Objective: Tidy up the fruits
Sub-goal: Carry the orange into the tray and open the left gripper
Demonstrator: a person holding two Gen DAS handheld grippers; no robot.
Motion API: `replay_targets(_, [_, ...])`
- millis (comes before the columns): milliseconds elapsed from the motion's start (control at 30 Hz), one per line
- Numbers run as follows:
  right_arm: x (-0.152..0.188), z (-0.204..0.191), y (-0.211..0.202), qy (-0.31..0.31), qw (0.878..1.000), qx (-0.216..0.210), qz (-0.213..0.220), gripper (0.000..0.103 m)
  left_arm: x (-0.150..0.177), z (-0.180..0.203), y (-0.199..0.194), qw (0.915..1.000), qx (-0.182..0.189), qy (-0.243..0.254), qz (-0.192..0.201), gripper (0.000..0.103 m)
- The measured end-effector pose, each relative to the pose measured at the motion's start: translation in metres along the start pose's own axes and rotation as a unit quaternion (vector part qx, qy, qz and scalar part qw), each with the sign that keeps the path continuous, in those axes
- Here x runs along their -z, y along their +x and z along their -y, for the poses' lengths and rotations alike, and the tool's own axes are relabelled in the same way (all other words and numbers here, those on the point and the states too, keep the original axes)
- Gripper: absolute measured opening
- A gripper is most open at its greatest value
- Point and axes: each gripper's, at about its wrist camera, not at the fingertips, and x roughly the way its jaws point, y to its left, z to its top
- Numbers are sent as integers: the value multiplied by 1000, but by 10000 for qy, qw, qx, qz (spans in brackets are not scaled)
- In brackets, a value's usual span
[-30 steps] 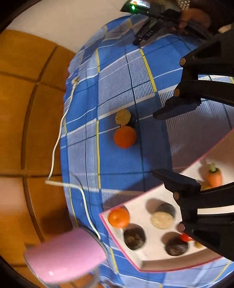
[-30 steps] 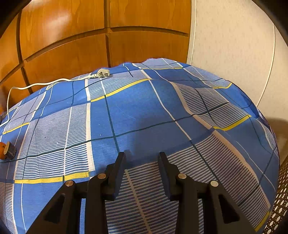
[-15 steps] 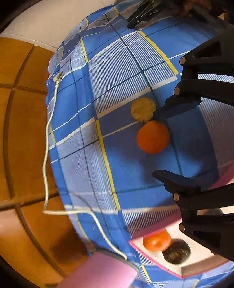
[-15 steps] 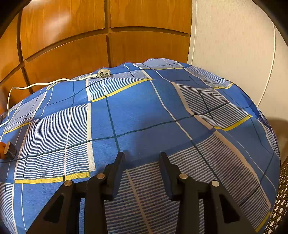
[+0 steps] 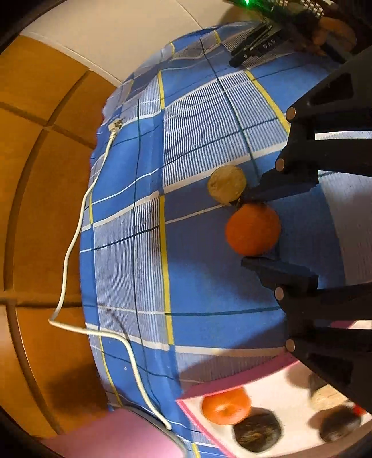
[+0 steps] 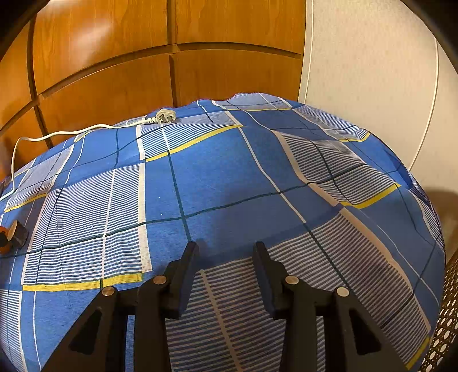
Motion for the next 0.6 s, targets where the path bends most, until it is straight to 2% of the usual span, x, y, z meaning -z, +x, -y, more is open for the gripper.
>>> replay_targets(200, [0, 0, 0, 1, 10000, 0, 2, 40, 22, -4, -45, 9977, 66, -432, 520, 39])
replay_targets(333, [0, 0, 0, 3, 10000, -2, 3, 40, 40, -21, -84, 9919, 7, -872, 920, 39])
replay_targets(467, [0, 0, 0, 1, 10000, 1, 5, 40, 60, -63, -118, 9787, -302, -1565, 1298, 39])
replay_targets(533, [1, 0, 0, 1, 10000, 0, 4, 40, 69, -82, -125, 9730, -474, -1821, 1338, 39])
replay_targets(600, [1, 0, 0, 1, 10000, 1, 4, 40, 75, -108, -129, 9634, -628, -2217, 1367, 39])
